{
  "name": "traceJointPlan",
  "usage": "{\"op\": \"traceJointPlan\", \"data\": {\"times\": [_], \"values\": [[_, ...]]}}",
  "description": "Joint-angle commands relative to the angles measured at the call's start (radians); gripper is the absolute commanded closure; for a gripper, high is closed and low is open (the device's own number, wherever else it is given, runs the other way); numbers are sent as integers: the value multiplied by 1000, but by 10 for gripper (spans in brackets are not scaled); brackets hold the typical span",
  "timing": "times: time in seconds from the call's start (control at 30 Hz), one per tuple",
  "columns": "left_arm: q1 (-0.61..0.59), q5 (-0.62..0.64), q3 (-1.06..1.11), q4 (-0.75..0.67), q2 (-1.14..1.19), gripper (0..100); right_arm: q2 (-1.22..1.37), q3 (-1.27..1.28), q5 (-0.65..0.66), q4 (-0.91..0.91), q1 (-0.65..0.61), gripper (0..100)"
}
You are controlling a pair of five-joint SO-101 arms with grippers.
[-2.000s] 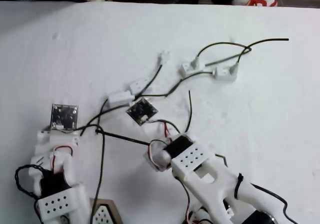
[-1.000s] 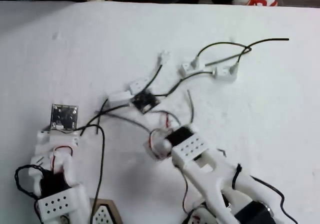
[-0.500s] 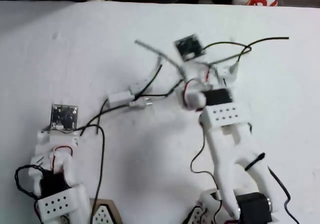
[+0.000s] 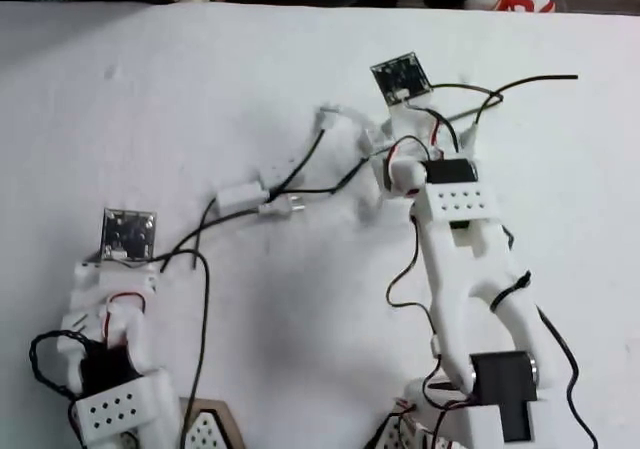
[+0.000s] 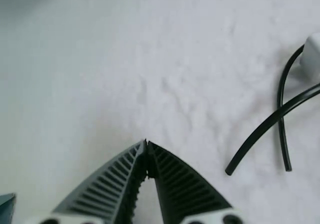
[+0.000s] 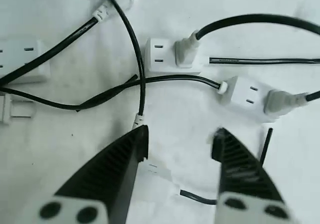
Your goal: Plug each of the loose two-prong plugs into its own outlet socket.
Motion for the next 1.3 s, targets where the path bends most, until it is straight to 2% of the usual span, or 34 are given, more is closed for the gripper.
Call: {"op": "traceJointPlan", "data": {"times": [0.0, 0.13, 0.3, 0.6, 0.93, 1.27], "values": [[18, -6, -5, -21, -8, 977, -84, -32, 3, 22, -39, 758], [21, -6, -5, -21, -8, 977, -180, 11, 3, 90, -148, 788], [19, -6, -5, -21, -8, 977, -243, 106, 3, 67, -328, 800], [16, -6, -5, -21, -8, 977, 10, 160, -63, -202, -535, 800], [16, -6, -5, -21, -8, 977, 334, -46, -34, -211, -524, 800], [16, -6, -5, -20, -8, 977, 438, -133, -35, -220, -513, 801]]}}
